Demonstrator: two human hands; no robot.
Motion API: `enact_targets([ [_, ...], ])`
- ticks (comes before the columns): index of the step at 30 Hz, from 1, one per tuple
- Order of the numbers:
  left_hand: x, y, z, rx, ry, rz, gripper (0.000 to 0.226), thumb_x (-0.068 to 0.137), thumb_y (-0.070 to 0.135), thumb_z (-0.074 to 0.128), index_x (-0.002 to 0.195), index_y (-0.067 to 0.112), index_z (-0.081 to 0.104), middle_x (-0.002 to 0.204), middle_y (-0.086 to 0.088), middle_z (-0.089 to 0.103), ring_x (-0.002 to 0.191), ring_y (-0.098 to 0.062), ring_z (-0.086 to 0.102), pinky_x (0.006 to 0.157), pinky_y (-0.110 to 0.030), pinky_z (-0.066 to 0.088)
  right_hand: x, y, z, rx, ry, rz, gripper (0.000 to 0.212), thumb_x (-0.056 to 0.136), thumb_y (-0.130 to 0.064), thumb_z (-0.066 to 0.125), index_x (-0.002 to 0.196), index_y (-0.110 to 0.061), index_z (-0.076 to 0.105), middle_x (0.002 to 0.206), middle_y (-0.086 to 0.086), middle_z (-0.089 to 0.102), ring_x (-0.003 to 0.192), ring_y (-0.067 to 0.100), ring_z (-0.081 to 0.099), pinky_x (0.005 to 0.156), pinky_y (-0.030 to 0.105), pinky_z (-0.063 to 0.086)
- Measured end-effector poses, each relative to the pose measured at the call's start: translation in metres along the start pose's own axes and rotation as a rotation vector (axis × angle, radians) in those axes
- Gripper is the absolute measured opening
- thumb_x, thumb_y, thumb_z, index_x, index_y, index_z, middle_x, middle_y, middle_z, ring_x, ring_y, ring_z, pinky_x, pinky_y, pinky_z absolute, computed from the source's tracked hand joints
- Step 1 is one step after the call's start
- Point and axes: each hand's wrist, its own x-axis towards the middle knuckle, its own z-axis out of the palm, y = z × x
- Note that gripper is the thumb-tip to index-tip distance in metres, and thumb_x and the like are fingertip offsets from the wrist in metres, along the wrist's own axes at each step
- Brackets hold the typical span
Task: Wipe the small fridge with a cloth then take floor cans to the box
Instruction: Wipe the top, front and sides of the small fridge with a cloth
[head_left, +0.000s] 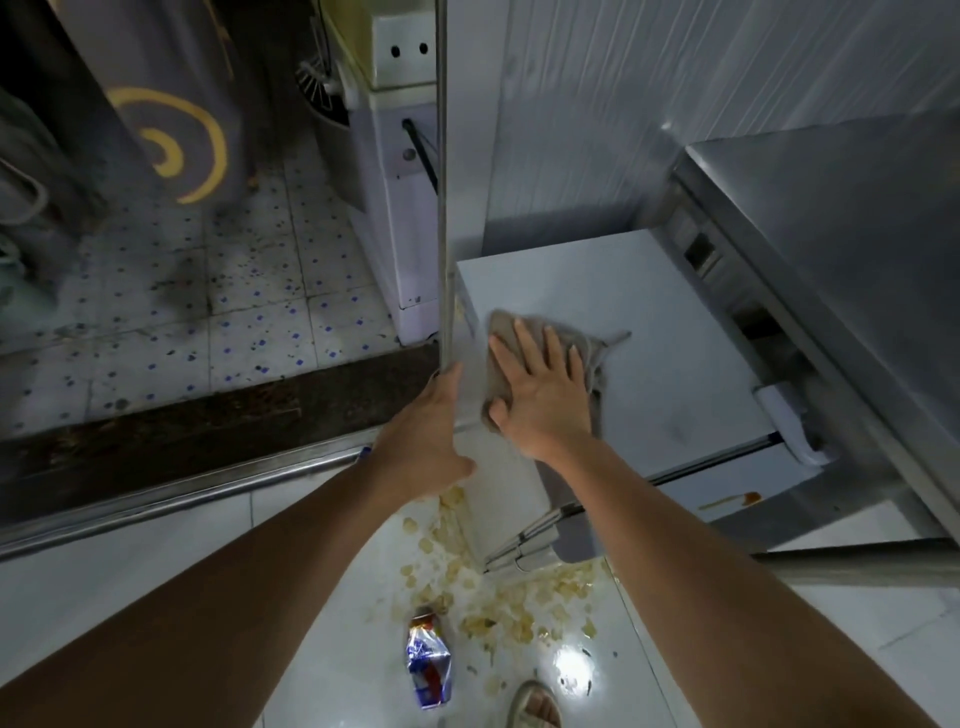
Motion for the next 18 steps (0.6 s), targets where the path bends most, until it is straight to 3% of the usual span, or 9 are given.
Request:
enact_targets([
  [4, -0.009, -0.001, 0.005, -0.029, -0.005, -0.012, 0.11, 0.07, 0.02, 0.079, 0.149, 0.022, 0.002, 0.156, -0.002, 0.018, 0.138, -0.02, 0.03, 0.106, -0.028, 0.03, -0.077, 0.003, 0.01, 0.016, 0.059, -0.14, 0.072, 0.08, -0.03, 0.059, 0.146, -0.028, 0.031, 0.159, -0.001, 0.01, 0.146, 0.034, 0.005, 0.115, 0.051, 0.002],
  [6, -0.01, 0.001, 0.01, -0.03, -0.011, -0.021, 0.111, 0.068, 0.02, 0.08, 0.15, 0.022, 0.003, 0.157, -0.001, 0.017, 0.138, -0.021, 0.031, 0.106, -0.028, 0.03, -0.1, 0.007, 0.015, 0.028, 0.062, -0.16, 0.067, 0.078, -0.027, 0.059, 0.142, -0.026, 0.04, 0.157, -0.002, 0.019, 0.144, 0.035, 0.014, 0.114, 0.051, 0.006],
  [10, -0.01, 0.007, 0.019, -0.019, -0.006, -0.005, 0.112, 0.067, 0.021, 0.08, 0.15, 0.021, 0.004, 0.156, 0.0, 0.018, 0.138, -0.019, 0.031, 0.104, -0.025, 0.031, -0.078, 0.014, 0.012, 0.014, 0.016, -0.142, 0.061, 0.087, -0.036, 0.038, 0.147, -0.032, 0.028, 0.16, -0.005, 0.007, 0.147, 0.029, 0.003, 0.117, 0.049, 0.003],
  [13, -0.011, 0.014, 0.027, -0.016, 0.016, 0.016, 0.112, 0.066, 0.02, 0.08, 0.149, 0.02, 0.005, 0.155, 0.0, 0.02, 0.137, -0.02, 0.03, 0.103, -0.025, 0.03, -0.037, 0.021, 0.008, 0.036, 0.01, -0.06, 0.058, 0.094, -0.044, 0.033, 0.149, -0.035, 0.015, 0.16, -0.006, 0.0, 0.147, 0.025, -0.003, 0.116, 0.046, -0.001],
  [18, -0.015, 0.034, 0.041, -0.013, 0.082, 0.036, 0.104, 0.068, 0.018, 0.076, 0.148, 0.019, 0.01, 0.153, -0.003, 0.024, 0.136, -0.022, 0.03, 0.103, -0.028, 0.031, -0.041, 0.028, 0.012, 0.054, 0.059, -0.06, 0.059, 0.095, -0.048, 0.029, 0.15, -0.032, 0.014, 0.16, -0.005, 0.0, 0.147, 0.024, -0.003, 0.116, 0.045, -0.004],
])
